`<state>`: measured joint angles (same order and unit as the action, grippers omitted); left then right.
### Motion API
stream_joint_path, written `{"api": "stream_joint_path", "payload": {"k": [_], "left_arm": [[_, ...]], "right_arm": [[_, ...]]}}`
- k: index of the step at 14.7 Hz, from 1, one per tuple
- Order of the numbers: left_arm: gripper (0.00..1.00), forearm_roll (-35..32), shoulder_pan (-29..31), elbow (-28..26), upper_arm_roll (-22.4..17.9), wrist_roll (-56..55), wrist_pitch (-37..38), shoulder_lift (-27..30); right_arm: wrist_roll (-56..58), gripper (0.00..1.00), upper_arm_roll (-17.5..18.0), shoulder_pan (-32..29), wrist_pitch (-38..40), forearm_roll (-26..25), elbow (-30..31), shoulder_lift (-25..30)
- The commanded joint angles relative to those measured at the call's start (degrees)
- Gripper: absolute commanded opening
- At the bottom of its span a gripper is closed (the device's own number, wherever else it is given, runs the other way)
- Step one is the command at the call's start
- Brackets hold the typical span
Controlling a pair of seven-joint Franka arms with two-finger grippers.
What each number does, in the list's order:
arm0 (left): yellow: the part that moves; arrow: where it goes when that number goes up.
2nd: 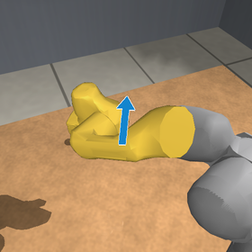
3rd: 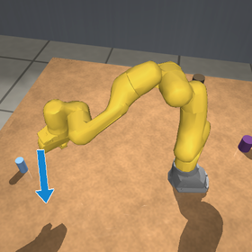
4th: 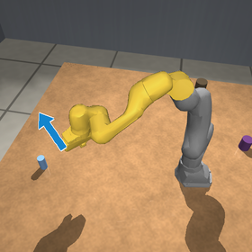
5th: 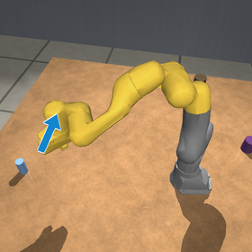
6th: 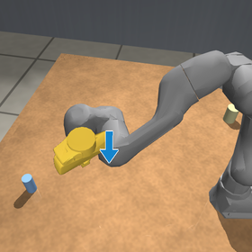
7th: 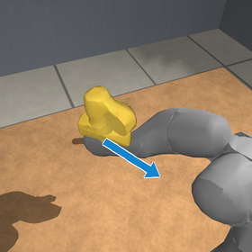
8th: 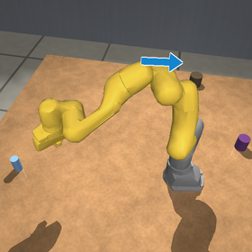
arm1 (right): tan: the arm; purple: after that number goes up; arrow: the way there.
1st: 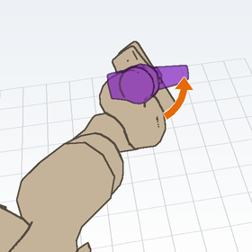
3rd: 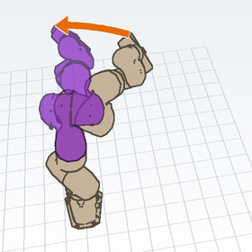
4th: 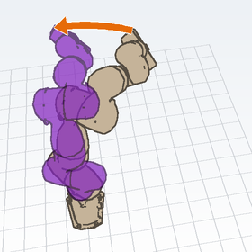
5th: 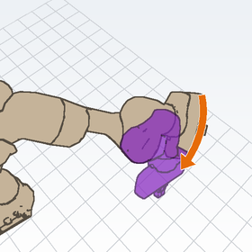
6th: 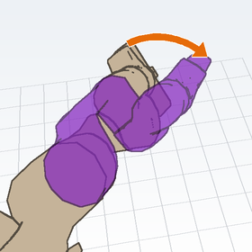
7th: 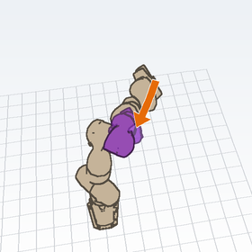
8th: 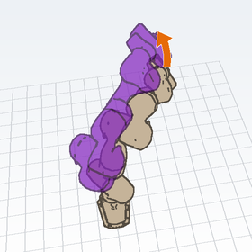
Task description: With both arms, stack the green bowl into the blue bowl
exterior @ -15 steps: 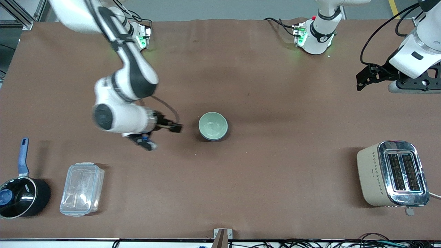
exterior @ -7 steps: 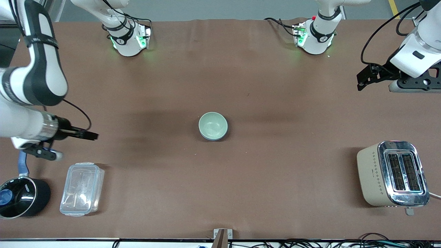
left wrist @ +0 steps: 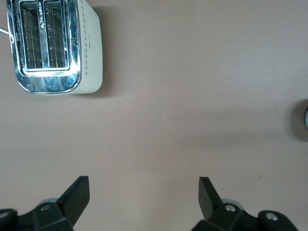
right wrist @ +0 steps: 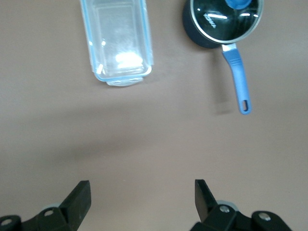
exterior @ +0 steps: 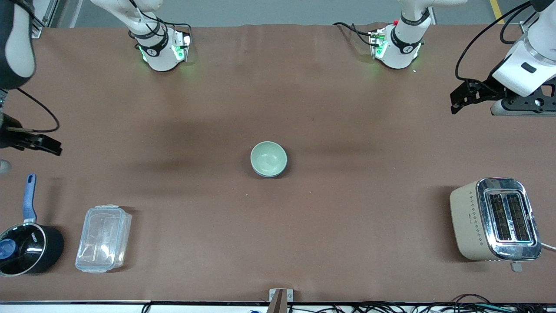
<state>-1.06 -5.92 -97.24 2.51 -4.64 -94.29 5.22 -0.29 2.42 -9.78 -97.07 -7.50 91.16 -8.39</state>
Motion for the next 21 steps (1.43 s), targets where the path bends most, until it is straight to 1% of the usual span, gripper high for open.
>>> {"api": "stream_joint_path", "payload": {"k": [1,3,4,5,7,8,9,13,15,17,21], "left_arm": [[1.00,0.53,-0.23,1.08,-0.05,1.04,0.33,0.05],[1.00,0.53,-0.05,1.17,-0.05,0.87,0.33,-0.30],[1.00,0.45,-0.05,1.17,-0.14,0.86,0.33,-0.30],[1.00,0.53,-0.05,1.17,-0.05,0.86,0.33,-0.30],[1.00,0.45,-0.05,1.17,-0.14,0.86,0.33,-0.39],[1.00,0.44,-0.05,1.17,-0.14,0.86,0.33,-0.39],[1.00,0.44,0.04,1.17,-0.14,0.95,0.33,-0.39],[1.00,0.44,-0.23,1.52,-0.05,0.95,0.33,-1.00],[1.00,0.44,-0.32,1.52,-0.05,0.95,0.33,-1.00],[1.00,0.44,-0.32,1.52,-0.05,0.95,0.51,-1.09],[1.00,0.44,-0.40,1.52,0.04,0.95,0.86,-1.09]], "right_arm": [[1.88,0.91,1.62,-1.30,-0.31,2.05,3.58,1.87],[1.18,0.88,1.54,1.68,3.62,2.14,3.94,4.24],[1.09,0.88,1.63,2.04,6.00,2.32,4.20,5.04],[0.91,0.88,1.63,3.09,5.85,2.67,5.08,5.74],[-3.19,0.92,1.71,5.46,5.67,4.68,4.82,6.01],[-4.61,0.92,1.63,6.77,5.84,4.78,4.91,6.45],[-4.71,1.00,1.54,7.22,5.67,4.78,4.91,6.45],[-4.54,1.00,1.63,7.40,7.16,4.69,1.58,6.19],[-3.93,1.00,1.63,7.40,7.25,4.25,-1.93,6.10],[-3.92,1.00,1.54,6.88,7.77,4.87,-5.27,5.05],[-3.93,1.00,1.54,6.88,11.89,5.04,-5.90,4.96]]}}
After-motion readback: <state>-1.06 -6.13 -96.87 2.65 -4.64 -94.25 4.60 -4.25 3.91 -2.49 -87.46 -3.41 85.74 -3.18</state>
